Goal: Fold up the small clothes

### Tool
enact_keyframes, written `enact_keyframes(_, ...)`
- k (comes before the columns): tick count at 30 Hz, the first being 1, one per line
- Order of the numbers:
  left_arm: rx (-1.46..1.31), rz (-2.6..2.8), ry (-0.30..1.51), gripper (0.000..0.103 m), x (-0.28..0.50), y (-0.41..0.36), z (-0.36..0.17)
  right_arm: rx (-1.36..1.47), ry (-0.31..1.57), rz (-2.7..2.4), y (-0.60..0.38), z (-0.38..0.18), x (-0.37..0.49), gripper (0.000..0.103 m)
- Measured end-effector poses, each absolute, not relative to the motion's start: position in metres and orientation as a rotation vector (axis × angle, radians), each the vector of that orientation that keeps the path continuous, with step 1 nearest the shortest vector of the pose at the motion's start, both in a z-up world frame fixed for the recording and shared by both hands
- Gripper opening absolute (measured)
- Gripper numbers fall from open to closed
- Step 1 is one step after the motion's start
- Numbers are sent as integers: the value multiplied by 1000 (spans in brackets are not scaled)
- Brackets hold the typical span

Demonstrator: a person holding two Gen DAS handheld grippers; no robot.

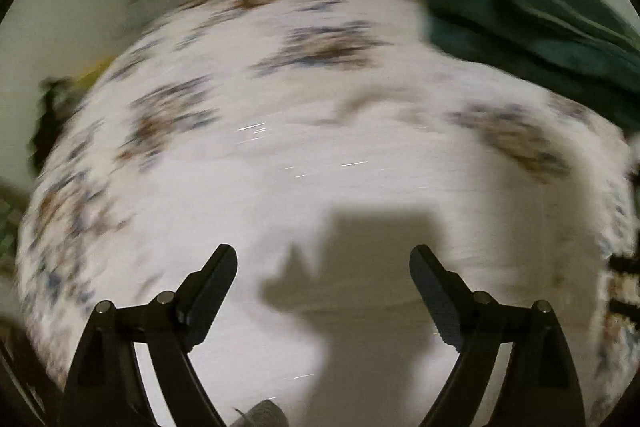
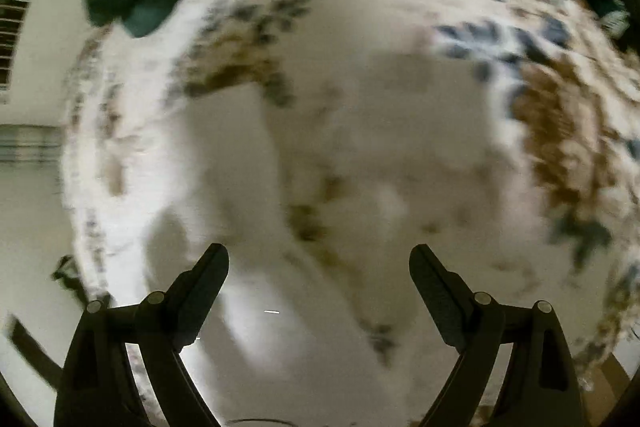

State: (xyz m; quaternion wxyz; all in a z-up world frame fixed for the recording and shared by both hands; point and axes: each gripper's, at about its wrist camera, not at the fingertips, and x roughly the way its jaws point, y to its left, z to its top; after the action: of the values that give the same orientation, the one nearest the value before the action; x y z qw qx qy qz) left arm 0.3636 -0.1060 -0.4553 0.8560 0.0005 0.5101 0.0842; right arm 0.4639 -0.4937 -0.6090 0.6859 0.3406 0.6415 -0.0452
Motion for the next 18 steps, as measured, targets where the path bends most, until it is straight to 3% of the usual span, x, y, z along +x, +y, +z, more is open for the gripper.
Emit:
enact_keyframes(5, -16, 417, 1150, 88, 329, -22, -475, 666, 1488, 54, -428, -637, 516, 93)
enact_keyframes(7, -28, 477, 1167, 88, 318, -3, -482, 609, 1540, 83, -407, -659, 534, 85)
enact_keyframes(8, -36, 512, 1172, 88, 312, 9, -485, 587, 1572, 101, -396, -671, 541, 63)
enact_keyframes(9, -41, 529, 1174, 88, 309, 14, -487, 555, 1600, 109, -389, -679, 543, 32)
enact_keyframes(10, -42, 553, 1176, 88, 306, 21, -489, 500, 1605, 108, -379, -681, 546, 13)
enact_keyframes(11, -41, 571, 1176, 88, 305, 27, -490, 460, 1580, 93, -377, -677, 544, 6)
enact_keyframes(18, -130, 641, 1153, 88, 310, 61, -494, 353, 1433, -43, -411, -630, 533, 5)
